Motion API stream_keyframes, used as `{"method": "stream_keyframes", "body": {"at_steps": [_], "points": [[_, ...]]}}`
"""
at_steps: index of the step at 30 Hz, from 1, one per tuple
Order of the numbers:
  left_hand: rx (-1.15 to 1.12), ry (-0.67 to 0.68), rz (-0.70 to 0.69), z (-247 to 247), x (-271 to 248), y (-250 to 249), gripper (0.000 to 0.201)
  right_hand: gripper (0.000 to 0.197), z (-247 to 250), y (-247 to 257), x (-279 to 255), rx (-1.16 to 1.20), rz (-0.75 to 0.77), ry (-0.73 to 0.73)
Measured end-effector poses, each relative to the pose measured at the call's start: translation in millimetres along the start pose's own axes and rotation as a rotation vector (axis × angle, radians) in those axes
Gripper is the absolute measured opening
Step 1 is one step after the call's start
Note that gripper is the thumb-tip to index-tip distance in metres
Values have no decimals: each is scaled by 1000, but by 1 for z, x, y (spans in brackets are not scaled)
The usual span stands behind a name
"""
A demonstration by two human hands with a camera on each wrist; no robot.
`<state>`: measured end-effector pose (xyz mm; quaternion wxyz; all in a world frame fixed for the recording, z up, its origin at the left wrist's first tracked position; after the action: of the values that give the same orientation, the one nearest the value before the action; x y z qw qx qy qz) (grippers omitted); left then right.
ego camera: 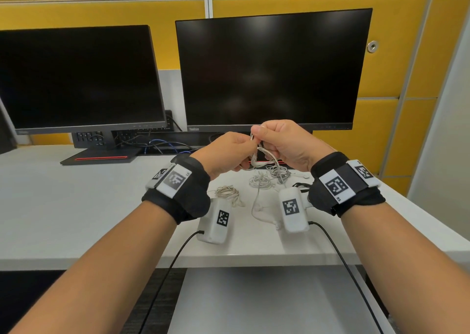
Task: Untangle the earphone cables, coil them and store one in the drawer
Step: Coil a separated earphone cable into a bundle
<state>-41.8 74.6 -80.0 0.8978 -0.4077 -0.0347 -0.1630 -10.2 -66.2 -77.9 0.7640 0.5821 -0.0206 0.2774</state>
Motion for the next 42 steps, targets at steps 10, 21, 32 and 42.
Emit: {"method": "stream_keyframes", "body": {"at_steps": [10,21,32,42], "points": [[-726,3,144,5,0,16,19,32,6,-4,-6,134,-21,14],[-857,-92,179,19,3,15,20,34,9,-5,-10,65,-113,33],[-1144,-328,52,56,2,5,16,40,2,-8,-16,-181,-266,38],[-1272,-459,-21,66,-3,16,18,35,13,-13,-14,-218,-369,-78]]}}
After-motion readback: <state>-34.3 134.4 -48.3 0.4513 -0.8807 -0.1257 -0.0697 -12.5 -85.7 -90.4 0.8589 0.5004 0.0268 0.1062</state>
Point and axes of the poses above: each hand's wrist, its own x-axis towards the middle knuckle, its own z-axis out of the back of the hand, y = z × x, the point moved 3 cm from there along x, towards the middle knuckle, and after that the axes turned 4 degrees about x, right-handed, at the moved point
